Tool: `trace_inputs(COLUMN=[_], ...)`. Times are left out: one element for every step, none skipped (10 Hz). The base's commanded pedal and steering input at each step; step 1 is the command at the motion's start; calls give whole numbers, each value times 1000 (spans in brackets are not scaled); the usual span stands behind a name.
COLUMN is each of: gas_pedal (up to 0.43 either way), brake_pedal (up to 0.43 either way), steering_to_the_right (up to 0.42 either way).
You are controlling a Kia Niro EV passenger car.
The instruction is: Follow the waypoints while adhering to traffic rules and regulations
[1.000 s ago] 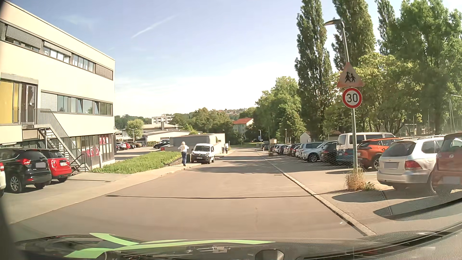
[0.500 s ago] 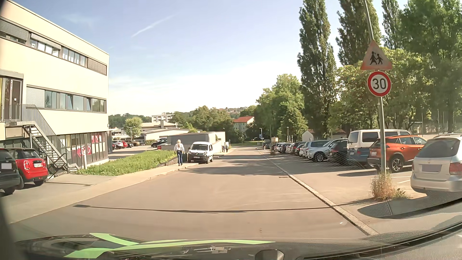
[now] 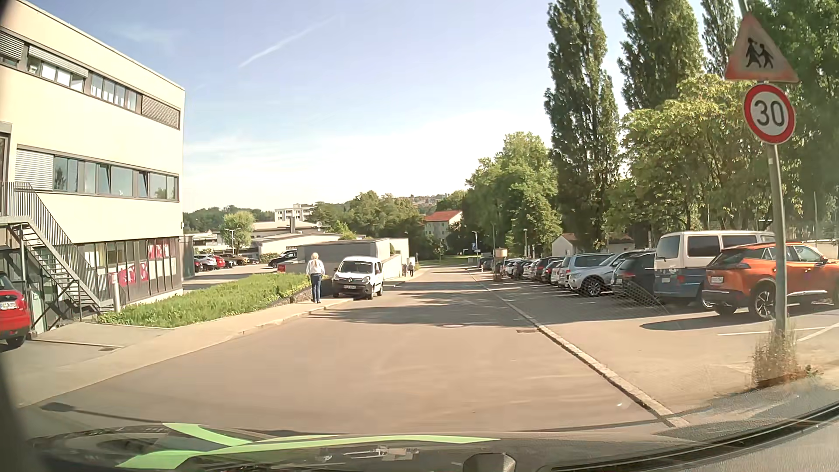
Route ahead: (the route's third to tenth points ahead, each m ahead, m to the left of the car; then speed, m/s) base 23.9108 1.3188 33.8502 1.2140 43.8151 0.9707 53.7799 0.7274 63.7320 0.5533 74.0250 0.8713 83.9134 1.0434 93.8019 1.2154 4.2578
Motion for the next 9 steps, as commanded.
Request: trace_inputs(gas_pedal=[47,47,39,28,20,8,0,0,0], brake_pedal=[0,0,0,0,0,0,0,0,0], steering_to_the_right=[-2,-2,-1,0,2,2,2,2,2])
